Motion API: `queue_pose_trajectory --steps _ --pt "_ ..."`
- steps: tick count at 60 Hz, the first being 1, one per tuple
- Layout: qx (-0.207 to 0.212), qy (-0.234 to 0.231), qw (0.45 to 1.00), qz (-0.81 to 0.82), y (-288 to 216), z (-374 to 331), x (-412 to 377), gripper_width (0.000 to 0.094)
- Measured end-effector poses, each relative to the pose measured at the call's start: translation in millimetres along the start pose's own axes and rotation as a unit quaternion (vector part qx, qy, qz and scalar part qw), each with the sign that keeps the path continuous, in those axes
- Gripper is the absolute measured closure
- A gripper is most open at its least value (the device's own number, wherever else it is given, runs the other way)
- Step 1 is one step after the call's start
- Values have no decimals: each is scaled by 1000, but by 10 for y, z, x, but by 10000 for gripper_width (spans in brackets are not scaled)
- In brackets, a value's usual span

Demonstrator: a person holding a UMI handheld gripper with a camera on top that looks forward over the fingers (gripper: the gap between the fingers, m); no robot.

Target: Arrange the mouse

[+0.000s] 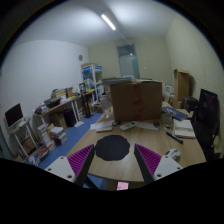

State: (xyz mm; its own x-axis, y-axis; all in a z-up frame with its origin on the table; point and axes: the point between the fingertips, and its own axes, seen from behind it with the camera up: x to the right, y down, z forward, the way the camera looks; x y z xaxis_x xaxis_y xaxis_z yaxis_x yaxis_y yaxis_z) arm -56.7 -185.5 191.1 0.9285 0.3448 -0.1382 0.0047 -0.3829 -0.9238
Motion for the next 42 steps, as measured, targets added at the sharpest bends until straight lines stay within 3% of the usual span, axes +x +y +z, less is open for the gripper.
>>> queue_pose_trajectory --steps 9,27,42 --pt "-15 -12 1000 -19 181 33 -31 108" --pt "-25 31 999 -31 482 -69 296 111" --pt "-50 120 990 -51 1001 68 1371 88"
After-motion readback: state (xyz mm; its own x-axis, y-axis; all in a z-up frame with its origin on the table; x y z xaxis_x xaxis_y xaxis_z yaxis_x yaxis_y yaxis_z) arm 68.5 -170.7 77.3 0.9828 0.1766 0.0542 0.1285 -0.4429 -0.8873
